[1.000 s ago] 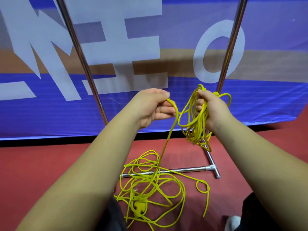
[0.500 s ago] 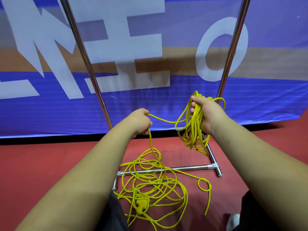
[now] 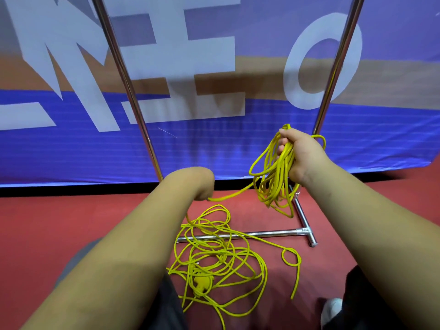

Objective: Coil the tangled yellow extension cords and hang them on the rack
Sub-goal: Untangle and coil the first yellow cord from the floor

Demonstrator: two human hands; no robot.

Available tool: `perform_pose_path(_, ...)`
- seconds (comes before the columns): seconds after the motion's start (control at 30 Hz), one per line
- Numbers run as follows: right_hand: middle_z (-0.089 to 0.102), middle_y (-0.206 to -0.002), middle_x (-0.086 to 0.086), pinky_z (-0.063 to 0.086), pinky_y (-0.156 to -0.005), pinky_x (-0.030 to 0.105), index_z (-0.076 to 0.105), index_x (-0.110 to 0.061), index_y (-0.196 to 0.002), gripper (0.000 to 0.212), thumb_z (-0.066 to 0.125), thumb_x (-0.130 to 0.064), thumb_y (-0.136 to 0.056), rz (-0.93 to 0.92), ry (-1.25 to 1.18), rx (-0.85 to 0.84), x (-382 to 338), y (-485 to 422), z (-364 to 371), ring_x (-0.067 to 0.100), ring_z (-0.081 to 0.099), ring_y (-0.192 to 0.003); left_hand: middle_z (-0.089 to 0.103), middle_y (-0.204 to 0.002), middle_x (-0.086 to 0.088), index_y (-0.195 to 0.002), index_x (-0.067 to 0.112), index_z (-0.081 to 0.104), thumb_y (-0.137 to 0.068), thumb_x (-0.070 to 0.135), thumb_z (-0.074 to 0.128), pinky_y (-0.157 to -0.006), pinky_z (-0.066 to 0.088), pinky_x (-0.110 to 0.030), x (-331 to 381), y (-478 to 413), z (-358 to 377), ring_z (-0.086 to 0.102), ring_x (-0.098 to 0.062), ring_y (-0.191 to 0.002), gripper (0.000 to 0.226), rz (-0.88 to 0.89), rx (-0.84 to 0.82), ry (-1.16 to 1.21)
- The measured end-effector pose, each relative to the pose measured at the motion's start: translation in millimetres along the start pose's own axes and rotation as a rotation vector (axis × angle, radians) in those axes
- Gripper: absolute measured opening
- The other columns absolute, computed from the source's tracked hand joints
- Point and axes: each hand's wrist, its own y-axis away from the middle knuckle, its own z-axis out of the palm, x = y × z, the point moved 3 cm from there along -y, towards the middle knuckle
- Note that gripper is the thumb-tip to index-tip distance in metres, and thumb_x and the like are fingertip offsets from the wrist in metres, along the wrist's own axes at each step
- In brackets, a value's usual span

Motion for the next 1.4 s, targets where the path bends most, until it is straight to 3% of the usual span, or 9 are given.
perform_pose_path(0.13, 0.051, -0.056, -0.008, 0.044, -0.046, 0.017, 0.056, -0.02, -0.08, 0.023, 0.062, -0.021, -0.102, 0.048, 0.145, -0.023, 3, 3, -1, 0.008, 0.051, -0.044, 0.074, -0.108, 0.014, -0.104, 0.036, 0.08, -0.099, -0.001, 0.053, -0.099, 0.048, -0.031, 16, 12, -1, 0.064, -0.008, -0.101, 0.046, 0.436, -0.138, 0.331)
perform_pose_path(0.3, 0.053, -0.055, -0.004, 0.044, -0.045, 0.02, 0.059, -0.016, -0.082, 0.02, 0.065, -0.018, -0.101, 0.083, 0.495, -0.089, 14, 3, 1, 0.01, 0.051, -0.043, 0.066, -0.1, 0.001, -0.101, 0.021, 0.072, -0.101, -0.01, 0.047, -0.087, 0.044, -0.019, 17, 19, -21, 0.059, -0.004, -0.091, 0.039, 0.654, 0.001, 0.768)
perform_pose_path(0.43, 0.056, -0.059, -0.001, 0.047, -0.049, 0.025, 0.06, -0.016, -0.075, 0.027, 0.065, -0.021, -0.101, 0.11, 0.719, -0.227, 21, 12, 9, 0.012, 0.054, -0.049, 0.066, -0.099, -0.001, -0.116, 0.011, 0.068, -0.102, -0.014, 0.041, -0.088, 0.048, -0.026, 17, 16, -22, 0.058, -0.014, -0.09, 0.04, 0.645, 0.09, 1.069)
perform_pose_path(0.6, 0.08, -0.092, 0.006, 0.062, -0.073, 0.036, 0.077, -0.013, -0.099, 0.018, 0.061, -0.021, -0.104, 0.236, 0.68, -0.408, 31, 28, 20, 0.02, 0.077, -0.077, 0.07, -0.094, -0.003, -0.117, 0.01, 0.066, -0.101, -0.006, 0.051, -0.077, 0.054, -0.031, 12, 6, -30, 0.062, -0.013, -0.078, 0.027, 0.521, 0.453, 1.174)
perform_pose_path(0.7, 0.069, -0.072, 0.001, 0.059, -0.078, 0.042, 0.07, -0.014, -0.09, 0.019, 0.059, -0.022, -0.103, 0.281, 0.587, -0.384, 33, 26, 23, 0.016, 0.07, -0.061, 0.07, -0.087, -0.006, -0.108, 0.012, 0.066, -0.099, 0.003, 0.062, -0.078, 0.059, -0.038, 5, 1, -30, 0.068, -0.015, -0.077, 0.013, 0.448, 0.571, 1.19)
perform_pose_path(0.97, 0.044, -0.06, -0.01, 0.037, -0.043, 0.021, 0.054, -0.023, -0.091, 0.02, 0.06, -0.035, -0.107, 0.234, 0.369, -0.341, 22, 26, 27, 0.004, 0.037, -0.039, 0.077, -0.106, -0.013, -0.104, -0.002, 0.056, -0.093, 0.029, 0.073, -0.097, 0.049, -0.058, 20, -13, 9, 0.065, -0.027, -0.097, 0.037, 0.536, -0.041, 1.164)
perform_pose_path(1.1, 0.04, -0.059, -0.011, 0.034, -0.043, 0.021, 0.054, -0.024, -0.087, 0.027, 0.066, -0.042, -0.103, 0.186, 0.352, -0.308, 16, 26, 24, 0.004, 0.034, -0.039, 0.077, -0.112, -0.011, -0.116, -0.002, 0.062, -0.093, 0.02, 0.072, -0.109, 0.046, -0.054, 20, -24, 15, 0.068, -0.021, -0.107, 0.033, 0.484, -0.052, 1.179)
perform_pose_path(1.27, 0.036, -0.059, -0.011, 0.033, -0.043, 0.022, 0.062, -0.025, -0.088, 0.027, 0.072, -0.049, -0.097, 0.165, 0.386, -0.284, 15, 26, 23, 0.005, 0.03, -0.04, 0.077, -0.088, -0.007, -0.1, 0.01, 0.07, -0.097, 0.008, 0.069, -0.09, 0.055, -0.047, 11, -27, 5, 0.069, -0.02, -0.082, 0.004, 0.303, 0.277, 1.318)
perform_pose_path(1.4, 0.044, -0.061, -0.006, 0.039, -0.048, 0.027, 0.064, -0.021, -0.081, 0.042, 0.069, -0.061, -0.095, 0.196, 0.589, -0.341, 18, 26, 19, 0.01, 0.039, -0.042, 0.07, -0.077, 0.005, -0.094, 0.022, 0.077, -0.094, 0.007, 0.07, -0.076, 0.055, -0.034, -2, -20, -13, 0.061, -0.008, -0.07, 0.017, 0.272, 0.578, 1.153)
